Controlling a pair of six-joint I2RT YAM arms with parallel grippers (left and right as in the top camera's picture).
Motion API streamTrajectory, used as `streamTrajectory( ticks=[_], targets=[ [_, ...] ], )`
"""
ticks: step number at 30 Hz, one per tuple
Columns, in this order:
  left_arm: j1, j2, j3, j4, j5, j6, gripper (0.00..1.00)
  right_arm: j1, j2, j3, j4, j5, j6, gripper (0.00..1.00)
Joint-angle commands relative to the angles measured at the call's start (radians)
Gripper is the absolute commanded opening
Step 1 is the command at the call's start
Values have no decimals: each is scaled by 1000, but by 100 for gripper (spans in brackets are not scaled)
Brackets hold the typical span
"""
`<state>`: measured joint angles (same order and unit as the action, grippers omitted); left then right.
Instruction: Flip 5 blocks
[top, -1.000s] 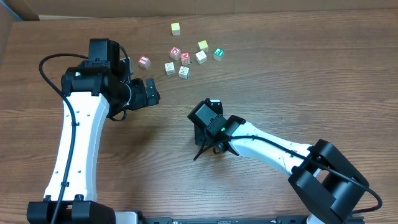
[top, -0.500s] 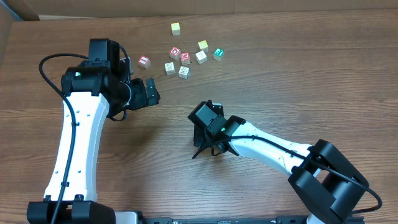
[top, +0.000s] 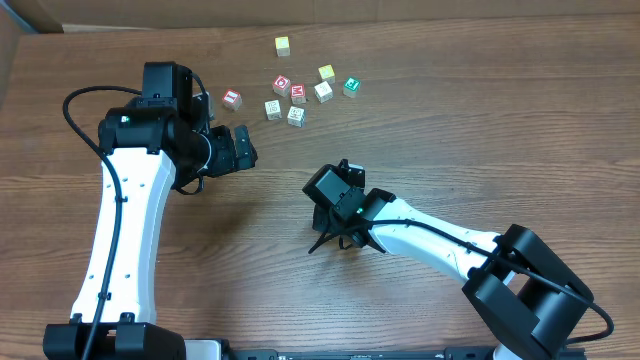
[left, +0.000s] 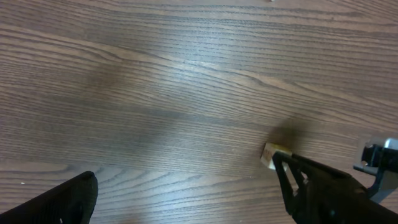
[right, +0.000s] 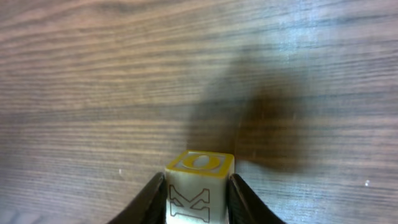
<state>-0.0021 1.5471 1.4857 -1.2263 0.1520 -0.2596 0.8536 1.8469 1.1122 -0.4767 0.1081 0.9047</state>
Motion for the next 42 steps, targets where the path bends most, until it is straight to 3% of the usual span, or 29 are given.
streamTrajectory(
  ticks=[1,7,14,42],
  targets=[
    [2,4,23,3,-4,1,100,2,13,-13,-4,74,5,26],
    [2,4,23,3,-4,1,100,3,13,-13,-8,74,4,28],
    [2,4,23,3,-4,1,100,3,13,-13,-10,71,-103,50],
    [2,4,23,3,-4,1,100,2,-40,53,-56,75,-132,58]
  ],
)
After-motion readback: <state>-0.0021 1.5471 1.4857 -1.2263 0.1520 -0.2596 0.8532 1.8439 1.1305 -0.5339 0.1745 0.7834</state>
